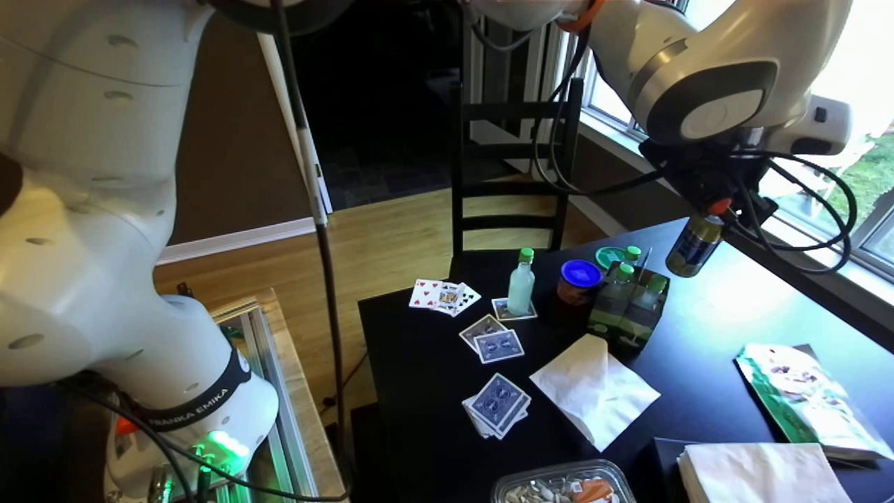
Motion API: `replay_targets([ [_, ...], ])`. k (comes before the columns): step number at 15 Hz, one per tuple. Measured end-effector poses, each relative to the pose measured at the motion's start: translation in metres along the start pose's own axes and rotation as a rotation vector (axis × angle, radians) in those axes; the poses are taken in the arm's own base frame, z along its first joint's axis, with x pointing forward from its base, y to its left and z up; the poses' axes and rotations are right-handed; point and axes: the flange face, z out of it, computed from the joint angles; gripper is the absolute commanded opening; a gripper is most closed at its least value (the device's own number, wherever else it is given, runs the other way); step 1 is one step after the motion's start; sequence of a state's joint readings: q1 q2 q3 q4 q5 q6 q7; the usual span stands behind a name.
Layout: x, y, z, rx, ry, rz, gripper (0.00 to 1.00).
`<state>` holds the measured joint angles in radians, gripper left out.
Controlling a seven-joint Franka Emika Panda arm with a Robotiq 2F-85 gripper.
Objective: Put the yellow can inside the bottle package
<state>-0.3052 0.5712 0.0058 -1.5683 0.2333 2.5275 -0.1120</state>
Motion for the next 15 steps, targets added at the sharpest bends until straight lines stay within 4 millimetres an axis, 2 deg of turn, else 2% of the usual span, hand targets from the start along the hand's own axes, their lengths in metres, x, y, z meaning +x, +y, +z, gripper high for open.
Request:
replay_targets([
  [15, -0.024, -0.004, 0.026, 0.009, -0.111, -0.003, 0.38],
])
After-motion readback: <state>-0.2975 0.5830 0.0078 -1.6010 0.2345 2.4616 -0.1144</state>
